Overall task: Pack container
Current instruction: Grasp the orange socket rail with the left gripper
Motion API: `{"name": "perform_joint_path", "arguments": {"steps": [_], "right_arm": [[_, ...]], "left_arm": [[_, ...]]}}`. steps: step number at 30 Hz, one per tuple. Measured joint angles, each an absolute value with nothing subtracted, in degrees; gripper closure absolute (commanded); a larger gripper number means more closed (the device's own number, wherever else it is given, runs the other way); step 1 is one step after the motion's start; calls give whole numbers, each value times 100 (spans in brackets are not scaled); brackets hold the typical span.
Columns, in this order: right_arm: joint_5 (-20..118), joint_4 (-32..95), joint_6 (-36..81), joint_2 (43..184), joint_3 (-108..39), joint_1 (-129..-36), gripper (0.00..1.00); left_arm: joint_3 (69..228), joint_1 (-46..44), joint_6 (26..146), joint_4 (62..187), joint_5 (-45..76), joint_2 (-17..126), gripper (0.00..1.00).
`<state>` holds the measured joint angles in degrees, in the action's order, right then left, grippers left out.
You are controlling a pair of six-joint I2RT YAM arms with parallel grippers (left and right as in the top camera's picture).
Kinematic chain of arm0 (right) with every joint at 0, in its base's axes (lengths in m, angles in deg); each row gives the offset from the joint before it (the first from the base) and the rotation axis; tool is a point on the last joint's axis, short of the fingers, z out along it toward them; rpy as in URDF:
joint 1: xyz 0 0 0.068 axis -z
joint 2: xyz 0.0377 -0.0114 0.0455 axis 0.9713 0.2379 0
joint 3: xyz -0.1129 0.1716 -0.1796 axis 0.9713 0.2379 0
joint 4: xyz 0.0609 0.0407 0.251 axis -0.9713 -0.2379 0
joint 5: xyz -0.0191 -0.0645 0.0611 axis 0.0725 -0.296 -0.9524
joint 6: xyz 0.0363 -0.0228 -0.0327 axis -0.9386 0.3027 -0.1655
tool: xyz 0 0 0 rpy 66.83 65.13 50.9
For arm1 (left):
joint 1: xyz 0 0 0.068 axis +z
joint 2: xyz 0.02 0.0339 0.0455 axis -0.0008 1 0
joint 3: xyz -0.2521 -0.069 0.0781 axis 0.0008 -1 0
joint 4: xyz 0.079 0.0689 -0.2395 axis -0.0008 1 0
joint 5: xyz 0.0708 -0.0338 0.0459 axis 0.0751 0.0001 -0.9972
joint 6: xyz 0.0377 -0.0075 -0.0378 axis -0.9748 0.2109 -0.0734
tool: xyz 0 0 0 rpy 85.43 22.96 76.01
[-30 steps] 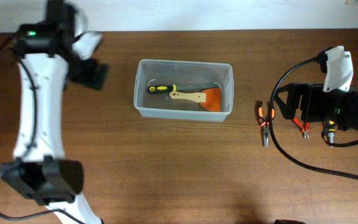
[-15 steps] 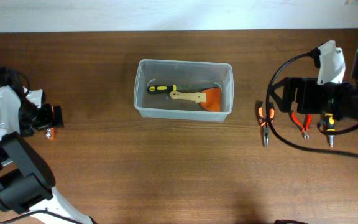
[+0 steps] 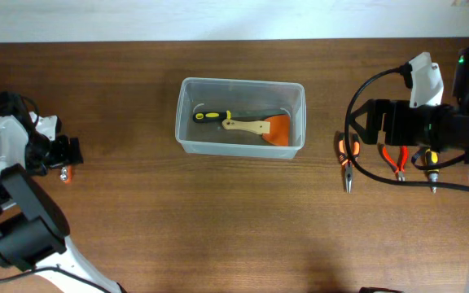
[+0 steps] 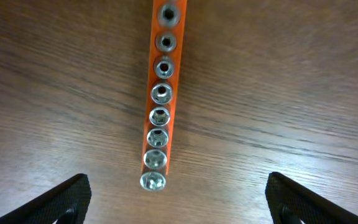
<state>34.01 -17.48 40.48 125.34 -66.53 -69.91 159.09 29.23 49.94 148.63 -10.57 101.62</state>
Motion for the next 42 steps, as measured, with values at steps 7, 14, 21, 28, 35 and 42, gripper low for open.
{"name": "perform_joint_path", "arguments": {"steps": [7, 14, 21, 28, 35, 42], "right_arm": [[3382, -1750, 4046, 12534, -6653, -6991, 1], [3382, -1783, 4051, 12534, -6653, -6991, 1], [3366, -1842, 4046, 12534, -6653, -6991, 1], [3364, -1936, 4046, 12534, -6653, -6991, 1], [3364, -1986, 4046, 12534, -6653, -6991, 1], [3364, -1988, 4044, 12534, -6653, -6991, 1]], "left_arm": [[15907, 2923, 4935, 14613, -1273, 10440, 16], [15907, 2923, 4907, 14358, -1402, 10481, 20], [15907, 2923, 4885, 14325, -1483, 10713, 26], [15927, 2923, 4865, 14329, -1459, 10748, 33], [15927, 2901, 4898, 14331, -1454, 10748, 51], [15927, 2851, 4889, 14340, -1457, 10752, 65]]}}
